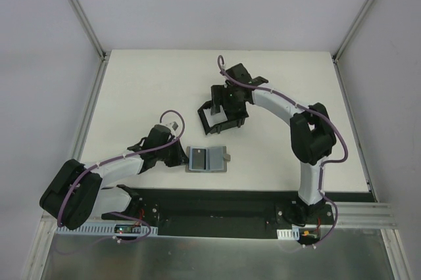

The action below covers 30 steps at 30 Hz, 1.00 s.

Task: Put the credit cards into the card holder
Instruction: Pick up the credit card from the storage box.

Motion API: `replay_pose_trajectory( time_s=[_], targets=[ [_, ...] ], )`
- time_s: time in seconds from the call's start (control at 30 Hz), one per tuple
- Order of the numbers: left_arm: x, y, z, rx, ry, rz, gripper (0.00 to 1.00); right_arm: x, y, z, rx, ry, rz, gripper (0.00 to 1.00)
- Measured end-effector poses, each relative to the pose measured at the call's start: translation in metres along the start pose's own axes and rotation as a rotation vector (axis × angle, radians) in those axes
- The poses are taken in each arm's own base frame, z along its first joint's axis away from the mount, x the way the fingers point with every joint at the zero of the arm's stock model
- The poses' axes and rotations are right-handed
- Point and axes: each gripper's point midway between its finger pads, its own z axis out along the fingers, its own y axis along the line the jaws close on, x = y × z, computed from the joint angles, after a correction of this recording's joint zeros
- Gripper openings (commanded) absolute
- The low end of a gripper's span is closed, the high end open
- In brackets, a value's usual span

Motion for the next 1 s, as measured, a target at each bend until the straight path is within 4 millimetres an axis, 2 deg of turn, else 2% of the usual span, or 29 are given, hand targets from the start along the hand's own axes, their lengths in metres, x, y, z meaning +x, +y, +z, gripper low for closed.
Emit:
replay_pose_trajectory(
  time_s=[0.17, 0.3, 0.77, 0.83, 1.0],
  targets=[
    [0.0, 0.0, 0.0, 0.0, 0.0, 0.0, 0.0, 0.0, 0.0, 0.012, -0.033, 0.022, 0.009, 0.9],
    [0.0, 0.0, 0.0, -0.001, 0.001, 0.0, 0.0, 0.01, -0.005, 0.027, -0.041, 0.067, 0.026, 0.9],
    [-0.001, 0.0, 0.001, -0.002, 0.006, 0.007, 0.0, 0.01, 0.002, 0.027, -0.129, 0.078, 0.033, 0.63],
    [-0.001, 0.0, 0.002, -0.003, 0.007, 0.01, 0.0, 0.009, 0.001, 0.026, -0.135, 0.075, 0.039, 0.56],
    [-0.001, -0.001, 0.002, -0.002, 0.01, 0.013, 0.0, 0.006, 0.001, 0.023, -0.149, 0.063, 0.047, 0.52]
  ],
)
